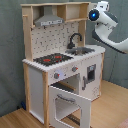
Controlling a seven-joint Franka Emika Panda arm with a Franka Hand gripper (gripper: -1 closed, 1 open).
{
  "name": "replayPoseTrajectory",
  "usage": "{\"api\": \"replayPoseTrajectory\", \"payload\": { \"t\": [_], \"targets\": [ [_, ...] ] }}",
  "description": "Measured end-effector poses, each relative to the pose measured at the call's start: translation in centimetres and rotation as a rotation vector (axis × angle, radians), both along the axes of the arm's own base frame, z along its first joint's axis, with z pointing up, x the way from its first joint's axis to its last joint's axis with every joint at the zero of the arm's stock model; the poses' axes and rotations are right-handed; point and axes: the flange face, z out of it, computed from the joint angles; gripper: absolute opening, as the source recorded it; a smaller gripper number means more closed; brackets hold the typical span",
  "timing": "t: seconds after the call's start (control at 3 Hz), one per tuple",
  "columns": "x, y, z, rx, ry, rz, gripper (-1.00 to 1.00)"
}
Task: Play with the kitchen
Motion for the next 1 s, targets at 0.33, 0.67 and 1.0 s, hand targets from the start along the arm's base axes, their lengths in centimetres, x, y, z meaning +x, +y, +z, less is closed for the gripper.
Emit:
{"api": "replayPoseTrajectory", "payload": {
  "t": [0.33, 0.67, 1.0],
  "targets": [
    [-2.0, -1.3, 1.0, -0.019, 0.024, -0.024, -1.0],
    [-2.2, -1.2, 1.1, -0.024, 0.024, -0.023, 1.0],
    [-4.6, 3.1, 1.4, -0.105, 0.009, 0.078, 1.0]
  ]
}}
